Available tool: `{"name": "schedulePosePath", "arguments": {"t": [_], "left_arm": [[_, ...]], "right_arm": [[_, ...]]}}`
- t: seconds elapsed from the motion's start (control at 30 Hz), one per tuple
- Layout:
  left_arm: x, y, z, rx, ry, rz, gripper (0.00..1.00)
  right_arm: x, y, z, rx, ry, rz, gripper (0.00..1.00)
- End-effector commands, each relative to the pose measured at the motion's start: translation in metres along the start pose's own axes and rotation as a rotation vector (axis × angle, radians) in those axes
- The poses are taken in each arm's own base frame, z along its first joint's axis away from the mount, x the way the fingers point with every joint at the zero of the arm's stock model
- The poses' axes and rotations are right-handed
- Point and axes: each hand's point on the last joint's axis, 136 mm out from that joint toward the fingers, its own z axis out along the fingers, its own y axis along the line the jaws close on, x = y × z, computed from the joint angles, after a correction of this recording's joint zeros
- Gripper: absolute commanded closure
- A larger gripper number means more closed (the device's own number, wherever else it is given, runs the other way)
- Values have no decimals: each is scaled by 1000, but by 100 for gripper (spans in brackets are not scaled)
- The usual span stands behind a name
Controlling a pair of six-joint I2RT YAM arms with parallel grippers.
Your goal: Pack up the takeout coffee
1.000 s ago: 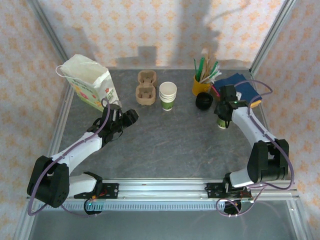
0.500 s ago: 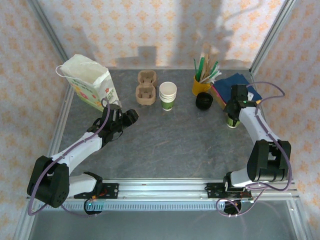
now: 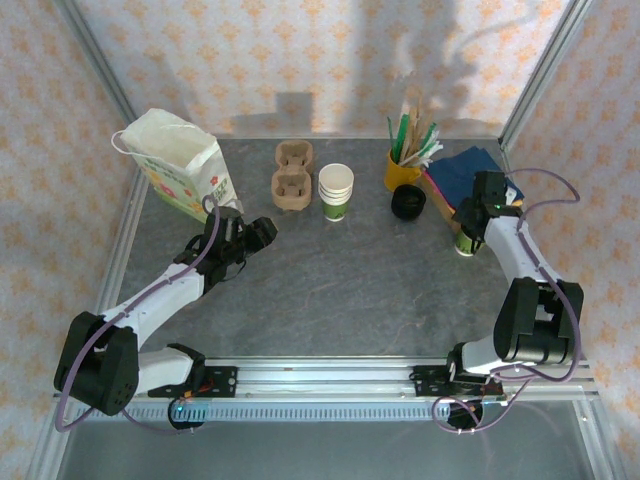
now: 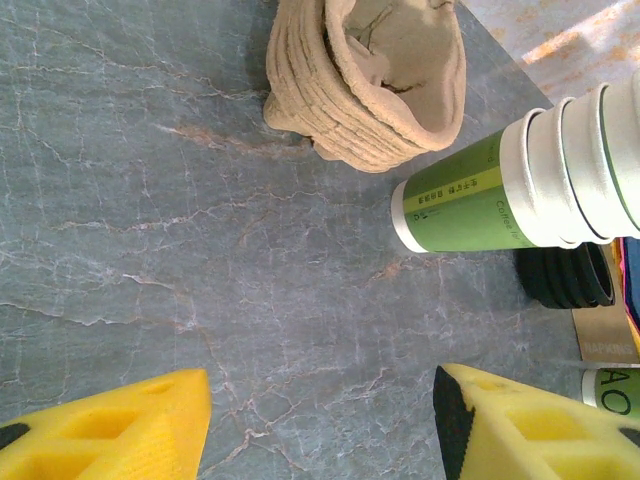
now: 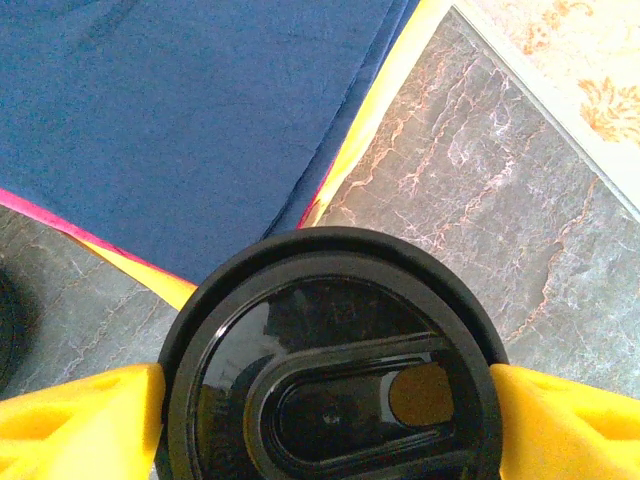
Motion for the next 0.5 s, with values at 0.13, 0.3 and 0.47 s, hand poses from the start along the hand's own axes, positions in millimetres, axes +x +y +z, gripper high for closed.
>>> {"name": "schedulePosePath", "arguments": {"t": [0.13, 0.3, 0.47], "left_arm": [[-15, -13, -9, 23, -31, 9, 37], [-25, -19, -20, 24, -68, 27, 37], [-37, -28, -29, 37, -107, 47, 37]], "right_arm": [[-14, 3, -16, -28, -28, -15, 12], [-39, -4, -46, -23, -150, 13, 4], [-61, -1, -83, -98, -252, 59, 2]]}}
